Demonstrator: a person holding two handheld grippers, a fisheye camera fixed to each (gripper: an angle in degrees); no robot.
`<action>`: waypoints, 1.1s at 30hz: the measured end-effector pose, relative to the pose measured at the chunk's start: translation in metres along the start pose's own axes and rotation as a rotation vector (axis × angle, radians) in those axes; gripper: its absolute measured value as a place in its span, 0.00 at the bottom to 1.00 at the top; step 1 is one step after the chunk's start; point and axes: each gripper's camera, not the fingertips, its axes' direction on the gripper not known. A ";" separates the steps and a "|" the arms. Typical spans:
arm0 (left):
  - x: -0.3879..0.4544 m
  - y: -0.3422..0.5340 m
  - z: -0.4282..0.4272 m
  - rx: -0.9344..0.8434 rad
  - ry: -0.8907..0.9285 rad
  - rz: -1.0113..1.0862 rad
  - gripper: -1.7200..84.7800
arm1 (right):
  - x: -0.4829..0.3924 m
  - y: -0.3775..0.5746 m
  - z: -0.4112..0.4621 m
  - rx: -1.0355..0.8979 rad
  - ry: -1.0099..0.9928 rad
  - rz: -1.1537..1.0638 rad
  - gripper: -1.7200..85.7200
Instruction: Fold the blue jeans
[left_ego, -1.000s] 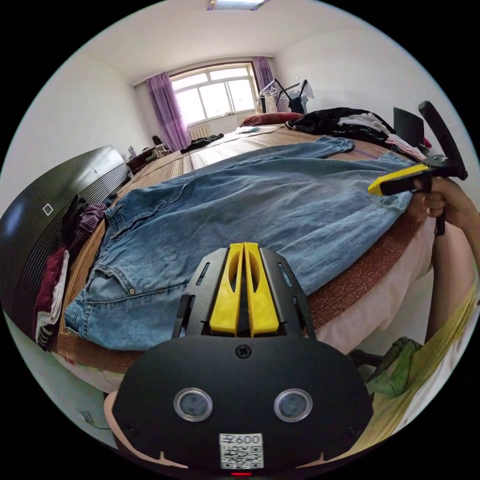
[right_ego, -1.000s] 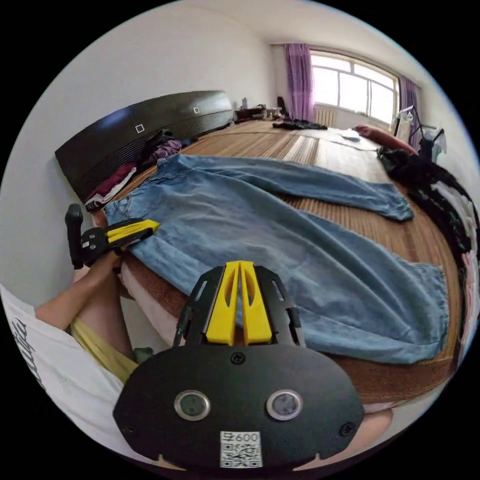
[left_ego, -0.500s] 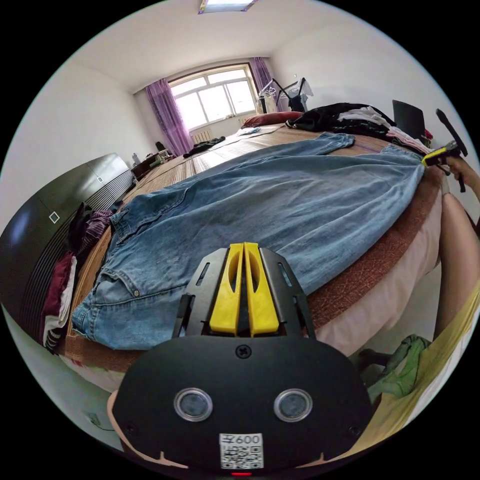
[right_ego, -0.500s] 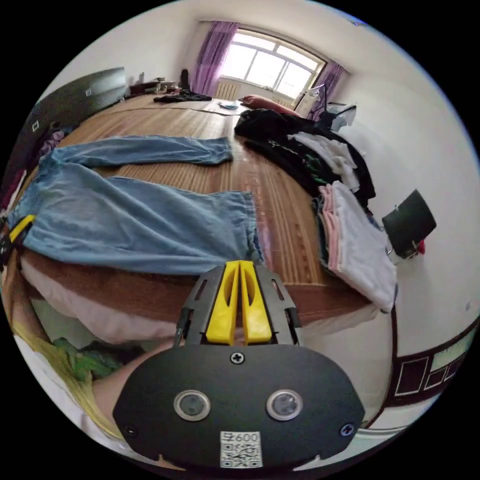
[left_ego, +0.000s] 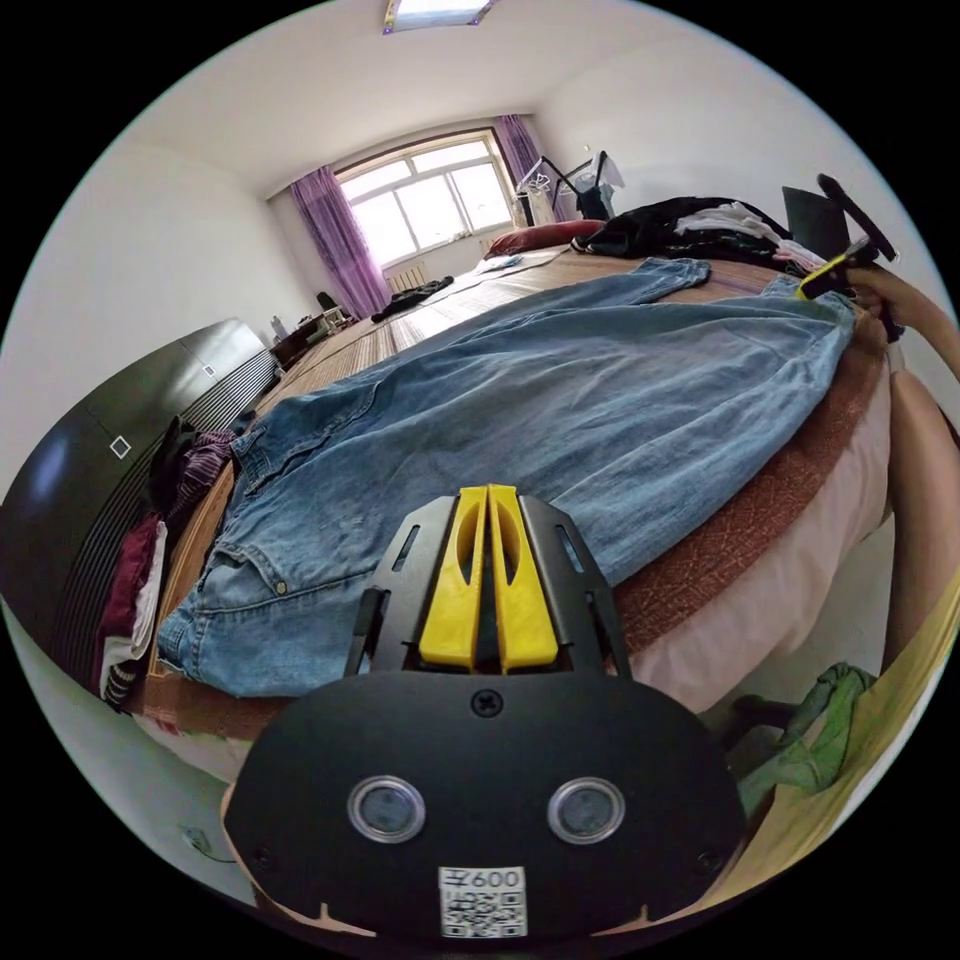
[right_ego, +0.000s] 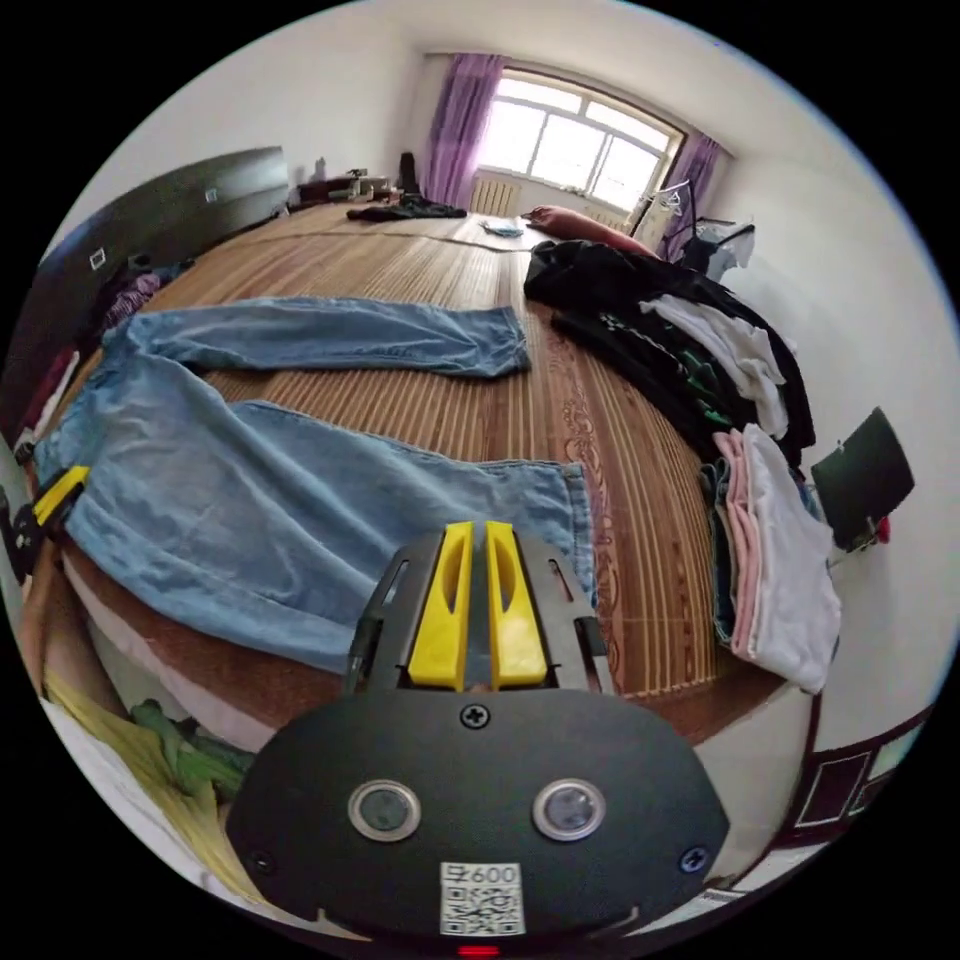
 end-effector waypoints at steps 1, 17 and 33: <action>-0.001 0.000 0.000 -0.004 0.013 -0.010 0.02 | 0.001 -0.001 0.001 0.021 0.020 0.040 0.01; 0.010 -0.005 -0.003 -0.009 0.041 -0.029 0.02 | 0.005 0.007 0.034 0.016 0.217 0.184 0.01; 0.079 -0.054 -0.081 0.161 0.233 -0.103 0.02 | -0.171 0.137 -0.073 0.349 -0.219 0.051 0.01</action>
